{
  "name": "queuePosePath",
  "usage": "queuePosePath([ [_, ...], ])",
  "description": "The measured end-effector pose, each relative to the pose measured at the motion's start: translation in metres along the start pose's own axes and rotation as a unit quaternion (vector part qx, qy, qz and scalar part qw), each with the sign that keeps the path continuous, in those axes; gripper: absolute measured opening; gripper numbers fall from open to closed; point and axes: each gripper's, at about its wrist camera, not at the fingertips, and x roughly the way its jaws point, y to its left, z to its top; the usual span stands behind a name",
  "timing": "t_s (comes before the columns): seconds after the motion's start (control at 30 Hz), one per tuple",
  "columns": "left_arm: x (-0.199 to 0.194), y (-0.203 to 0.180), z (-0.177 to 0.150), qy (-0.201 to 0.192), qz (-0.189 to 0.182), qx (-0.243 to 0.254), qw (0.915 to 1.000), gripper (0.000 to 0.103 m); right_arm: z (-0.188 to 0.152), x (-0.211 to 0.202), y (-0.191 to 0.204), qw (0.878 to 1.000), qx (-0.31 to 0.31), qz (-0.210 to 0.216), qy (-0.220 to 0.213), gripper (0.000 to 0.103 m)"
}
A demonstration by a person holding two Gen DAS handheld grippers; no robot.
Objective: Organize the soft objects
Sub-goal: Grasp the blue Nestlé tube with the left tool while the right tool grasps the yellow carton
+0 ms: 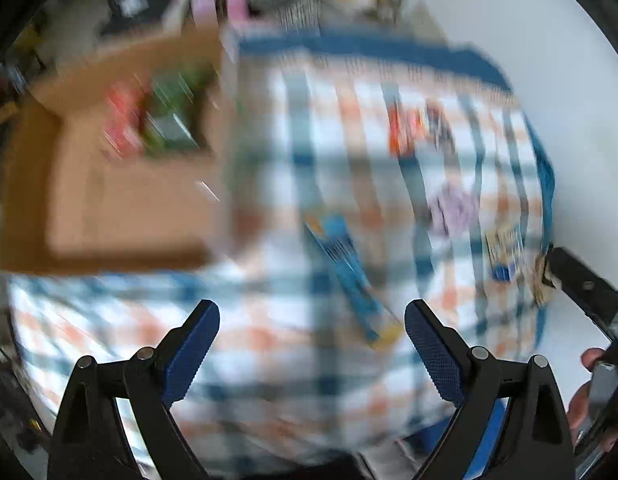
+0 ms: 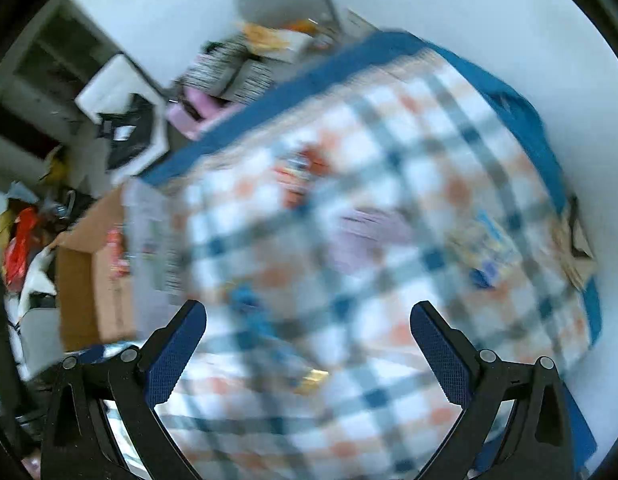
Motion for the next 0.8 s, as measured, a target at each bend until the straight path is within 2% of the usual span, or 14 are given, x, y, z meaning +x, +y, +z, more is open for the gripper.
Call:
queuePosePath([
  [0.1, 0.061, -0.015, 0.001, 0.067, -0.024, -0.045, 0.9964, 0.095, 0.006, 0.014, -0.046, 0.999, 0.000, -0.041, 0.020, 0.103],
  [0.17, 0.086, -0.024, -0.002, 0.088, -0.029, -0.061, 0.9938, 0.095, 0.012, 0.027, -0.073, 0.997, -0.013, -0.065, 0.037, 0.103],
  [0.3, 0.122, -0.044, 0.003, 0.107, -0.016, -0.065, 0.9920, 0.091, 0.032, 0.061, -0.120, 0.991, -0.035, -0.107, 0.070, 0.103],
  [0.47, 0.152, -0.062, 0.013, 0.126, 0.001, -0.069, 0.9896, 0.081, 0.050, 0.110, -0.140, 0.982, -0.068, -0.129, 0.120, 0.103],
  [0.57, 0.163, -0.070, 0.016, 0.134, 0.016, -0.068, 0.9886, 0.069, 0.060, 0.143, -0.157, 0.976, -0.072, -0.136, 0.156, 0.103],
  [0.7, 0.175, -0.077, 0.016, 0.138, 0.034, -0.063, 0.9879, 0.044, 0.065, 0.176, -0.174, 0.969, -0.072, -0.141, 0.190, 0.103],
  [0.73, 0.176, -0.077, 0.016, 0.136, 0.039, -0.065, 0.9878, 0.042, 0.065, 0.184, -0.178, 0.967, -0.071, -0.137, 0.201, 0.103],
  [0.8, 0.178, -0.078, 0.015, 0.133, 0.041, -0.071, 0.9877, 0.034, 0.066, 0.195, -0.184, 0.966, -0.066, -0.129, 0.214, 0.096],
])
